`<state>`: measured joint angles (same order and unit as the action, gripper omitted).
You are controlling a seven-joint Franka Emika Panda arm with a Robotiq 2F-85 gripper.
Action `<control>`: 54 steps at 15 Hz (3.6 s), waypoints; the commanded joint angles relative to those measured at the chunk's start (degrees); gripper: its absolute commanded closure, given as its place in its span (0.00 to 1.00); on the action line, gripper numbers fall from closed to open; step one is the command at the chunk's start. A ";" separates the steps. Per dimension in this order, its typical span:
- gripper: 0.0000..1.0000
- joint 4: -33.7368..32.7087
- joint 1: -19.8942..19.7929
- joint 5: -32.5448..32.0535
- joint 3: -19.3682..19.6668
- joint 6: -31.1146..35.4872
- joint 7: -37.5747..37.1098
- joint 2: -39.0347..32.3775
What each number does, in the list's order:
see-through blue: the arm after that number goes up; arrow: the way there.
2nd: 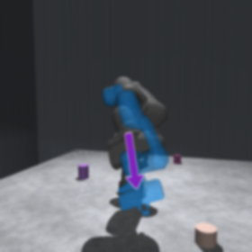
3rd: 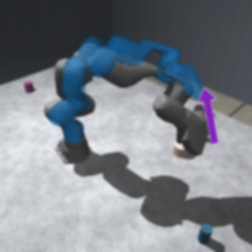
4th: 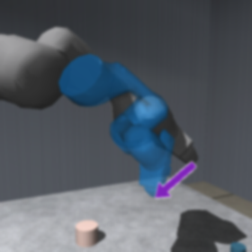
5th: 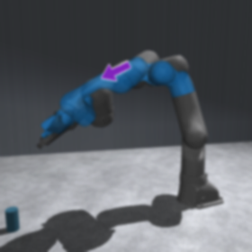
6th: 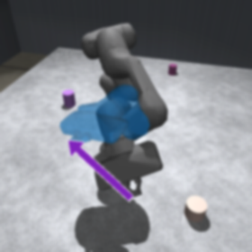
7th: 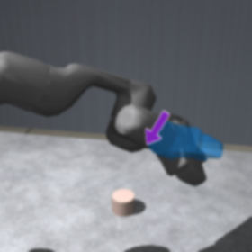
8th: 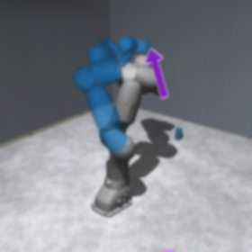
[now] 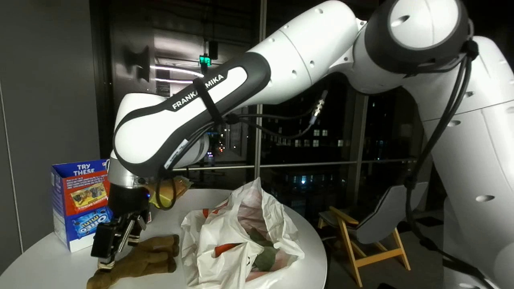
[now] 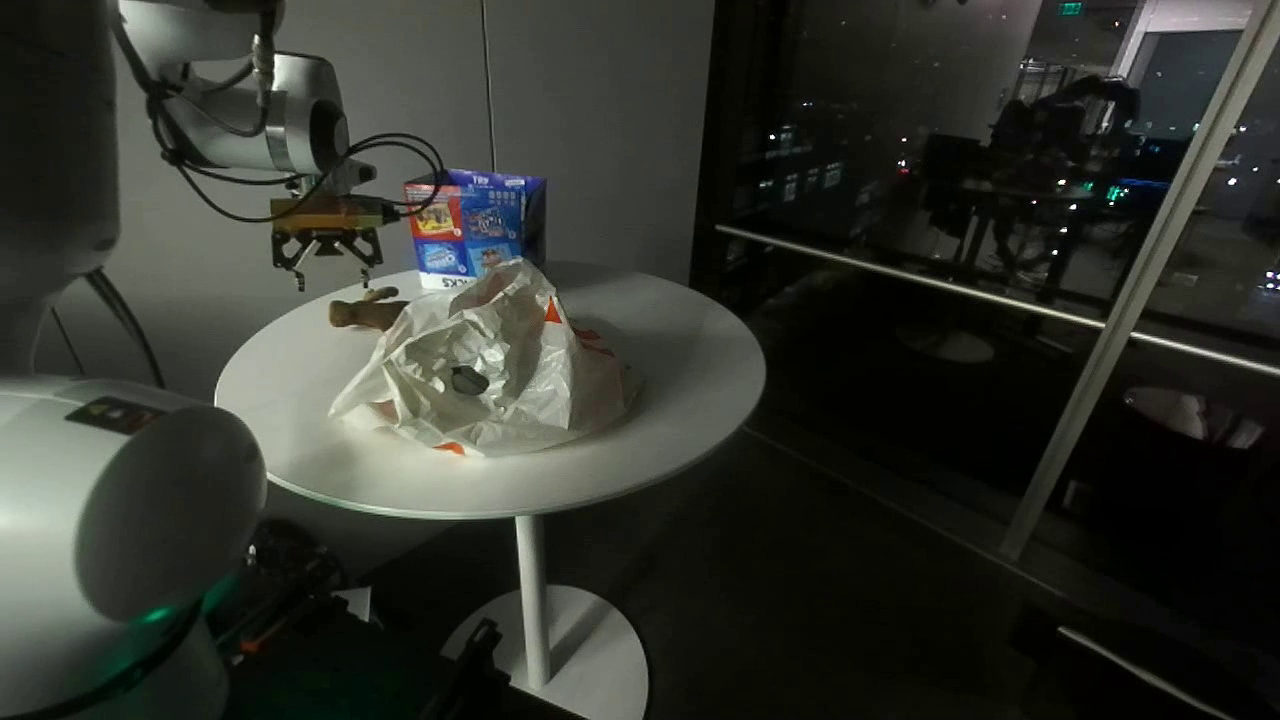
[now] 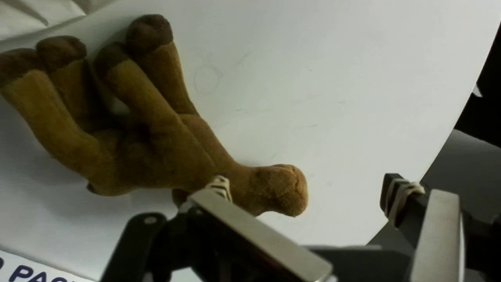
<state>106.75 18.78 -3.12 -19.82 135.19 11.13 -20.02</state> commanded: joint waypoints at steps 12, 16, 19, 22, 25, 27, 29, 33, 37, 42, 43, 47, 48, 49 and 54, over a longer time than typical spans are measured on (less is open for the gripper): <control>0.00 -24.98 3.28 -7.08 6.57 -16.01 -2.81 -18.30; 0.00 -27.45 2.60 -5.95 7.20 -19.16 -2.83 -21.16; 0.25 -29.11 2.61 -5.53 6.98 -21.03 -2.33 -22.37; 0.51 -29.78 2.89 -5.30 6.65 -21.64 -2.48 -21.97; 0.72 -30.23 3.07 -5.27 6.51 -21.98 -2.42 -21.61; 0.86 -30.09 2.99 -5.17 6.53 -21.81 -2.50 -21.50; 0.92 -29.77 3.02 -5.23 6.65 -21.69 -2.87 -21.21; 0.92 -25.66 3.83 -6.95 7.53 -20.01 -6.08 -15.79; 0.91 -15.16 3.30 -8.61 7.87 -13.79 -13.84 -4.02; 0.91 -3.00 4.19 -14.16 9.31 -11.02 -27.80 10.52; 0.91 -0.30 3.96 -15.32 9.17 -11.33 -31.11 13.51; 0.90 11.48 2.17 -16.29 7.07 -15.12 -41.69 25.63; 0.90 14.34 1.67 -16.01 6.43 -15.71 -43.48 28.64; 0.90 16.66 1.22 -15.61 5.67 -15.97 -45.37 31.11; 0.90 26.79 -1.41 -11.97 2.95 -15.81 -48.67 42.28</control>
<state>127.14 19.63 -17.33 -15.02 118.81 -36.08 14.67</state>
